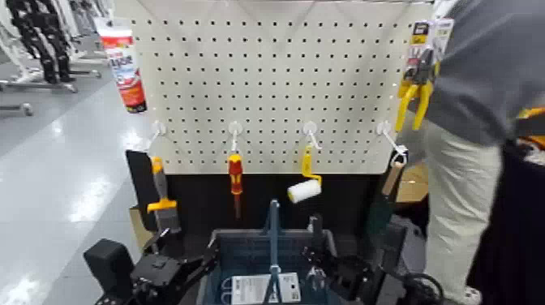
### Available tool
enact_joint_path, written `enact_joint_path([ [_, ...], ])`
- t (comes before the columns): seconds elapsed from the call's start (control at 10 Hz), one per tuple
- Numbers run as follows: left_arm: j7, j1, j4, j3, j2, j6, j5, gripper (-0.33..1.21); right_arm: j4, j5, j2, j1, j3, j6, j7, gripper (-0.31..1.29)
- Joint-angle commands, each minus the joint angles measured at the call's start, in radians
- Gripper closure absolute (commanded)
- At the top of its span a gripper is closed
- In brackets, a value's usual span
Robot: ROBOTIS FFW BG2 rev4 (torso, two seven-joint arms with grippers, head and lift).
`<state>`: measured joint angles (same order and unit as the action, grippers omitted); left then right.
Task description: Put the black wrench into the crate.
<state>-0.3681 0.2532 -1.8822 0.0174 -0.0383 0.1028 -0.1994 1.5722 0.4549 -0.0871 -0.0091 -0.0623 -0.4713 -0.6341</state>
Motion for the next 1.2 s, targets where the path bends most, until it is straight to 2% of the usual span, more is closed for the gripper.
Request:
enact_joint_path([
  [0.1, 0.0, 0.0, 0.0, -0.002, 0.001, 0.0, 0.0, 0.13, -0.055, -0.068, 0.007, -0.025, -0.011, 0.017, -0.022, 1.24],
  [0.5, 0.0, -0.002, 0.002, -0.002, 0.003, 0.0, 0.0, 0.13, -0.123, -0.101, 0.013, -0.058, -0.024, 0.062, -0.039, 1.24],
  [0.8, 0.0, -0.002, 0.002, -0.002, 0.003, -0.002, 0.0, 0.13, -0.138, -0.114, 0.012, -0.075, -0.025, 0.082, -0.042, 1.24],
  [0.9, 0.0, -0.002, 0.002, -0.002, 0.001, -0.002, 0.0, 0.13, -0.138, -0.101, 0.012, -0.077, -0.024, 0.071, -0.042, 1.16],
  [1.0, 0.0, -0.002, 0.002, -0.002, 0.001, -0.002, 0.0, 0.13, -0.138, -0.085, 0.012, -0.077, -0.02, 0.066, -0.05, 0.66],
  [1.1, 0.0, -0.002, 0.002, -0.002, 0.003, -0.002, 0.0, 0.13, -0.138, -0.073, 0.01, -0.08, -0.024, 0.063, -0.069, 0.33],
  [1.2, 0.0, 0.0, 0.002, -0.002, 0.003, -0.002, 0.0, 0.13, -0.124, -0.068, 0.01, -0.083, -0.025, 0.068, -0.079, 0.18],
])
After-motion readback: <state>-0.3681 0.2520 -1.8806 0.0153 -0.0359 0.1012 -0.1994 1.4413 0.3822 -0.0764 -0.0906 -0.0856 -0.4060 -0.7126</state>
